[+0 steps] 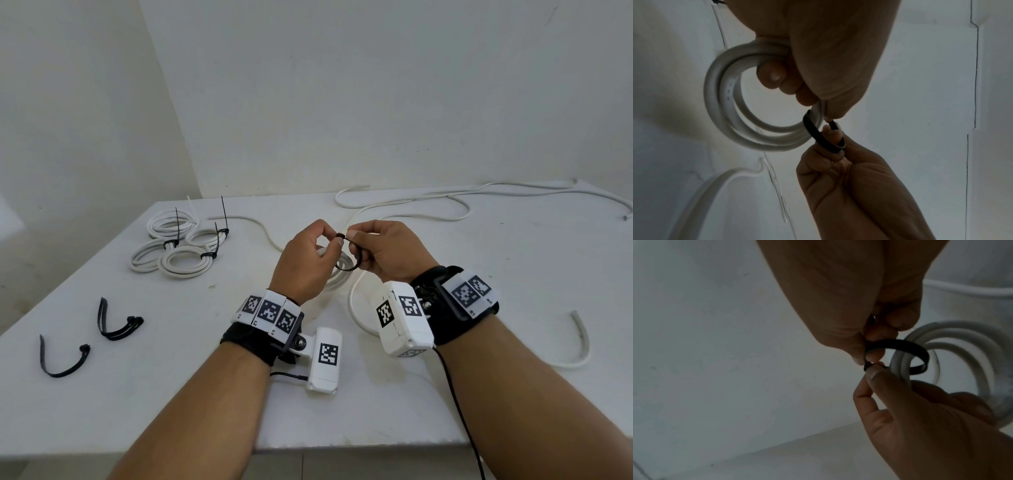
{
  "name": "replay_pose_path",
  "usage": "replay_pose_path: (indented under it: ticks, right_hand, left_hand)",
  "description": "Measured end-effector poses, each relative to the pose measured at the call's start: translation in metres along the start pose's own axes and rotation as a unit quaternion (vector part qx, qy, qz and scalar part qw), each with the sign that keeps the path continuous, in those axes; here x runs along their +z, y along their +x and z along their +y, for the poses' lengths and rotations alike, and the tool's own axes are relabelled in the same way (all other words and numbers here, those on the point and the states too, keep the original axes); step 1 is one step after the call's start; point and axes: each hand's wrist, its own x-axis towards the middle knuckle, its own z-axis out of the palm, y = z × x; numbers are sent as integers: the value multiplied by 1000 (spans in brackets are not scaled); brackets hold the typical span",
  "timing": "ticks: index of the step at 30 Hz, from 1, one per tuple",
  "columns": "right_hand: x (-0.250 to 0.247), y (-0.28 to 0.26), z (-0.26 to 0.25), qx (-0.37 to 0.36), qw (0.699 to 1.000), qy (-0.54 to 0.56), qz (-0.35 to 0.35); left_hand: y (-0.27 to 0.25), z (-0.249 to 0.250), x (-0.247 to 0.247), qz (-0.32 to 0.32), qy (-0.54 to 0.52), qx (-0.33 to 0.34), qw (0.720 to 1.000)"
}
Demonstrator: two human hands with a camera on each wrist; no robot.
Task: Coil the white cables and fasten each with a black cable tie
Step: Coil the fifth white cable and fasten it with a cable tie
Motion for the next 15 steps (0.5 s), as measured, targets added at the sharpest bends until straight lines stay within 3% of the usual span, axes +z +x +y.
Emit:
replay_pose_path:
  ticks: [4,9,13,15]
  right_hand:
    - [1,-2,-2,5,1000,7,-10]
    - [11,-5,1,-50,997,36,50]
    - [8,-6,-3,-30,999,-20,-22]
    - [3,-5,-4,-21,998,-13,-49]
  left_hand:
    - [0,0,-3,21,20,12,1000]
    - [-1,4,-1,18,5,22,1000]
    - [2,2,-10,41,-42,15,998]
    - [1,2,-11,21,-49,22,998]
